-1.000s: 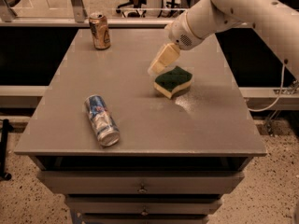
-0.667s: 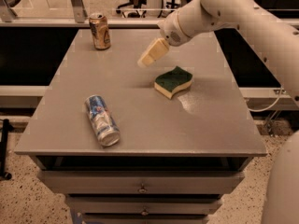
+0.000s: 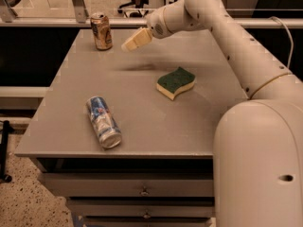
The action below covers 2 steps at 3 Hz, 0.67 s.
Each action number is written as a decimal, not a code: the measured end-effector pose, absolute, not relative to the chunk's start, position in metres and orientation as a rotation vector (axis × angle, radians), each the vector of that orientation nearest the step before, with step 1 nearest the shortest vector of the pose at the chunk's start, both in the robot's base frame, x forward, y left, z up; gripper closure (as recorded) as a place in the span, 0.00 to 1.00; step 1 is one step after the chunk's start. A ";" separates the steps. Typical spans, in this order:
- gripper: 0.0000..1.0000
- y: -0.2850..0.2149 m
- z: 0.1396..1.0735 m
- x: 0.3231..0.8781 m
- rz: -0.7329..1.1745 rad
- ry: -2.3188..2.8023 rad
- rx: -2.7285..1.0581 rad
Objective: Pick orange can
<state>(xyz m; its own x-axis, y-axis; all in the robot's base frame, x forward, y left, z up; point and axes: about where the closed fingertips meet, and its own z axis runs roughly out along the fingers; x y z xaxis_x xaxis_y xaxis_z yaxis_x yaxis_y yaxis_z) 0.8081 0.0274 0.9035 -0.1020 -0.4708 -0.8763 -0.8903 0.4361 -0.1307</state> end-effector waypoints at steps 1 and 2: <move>0.00 0.066 0.903 0.826 0.607 1.694 -1.141; 0.00 0.100 0.895 0.840 0.643 1.674 -1.096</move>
Offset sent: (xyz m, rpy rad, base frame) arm 0.0493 0.1077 -0.0138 0.1862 -0.0115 -0.0223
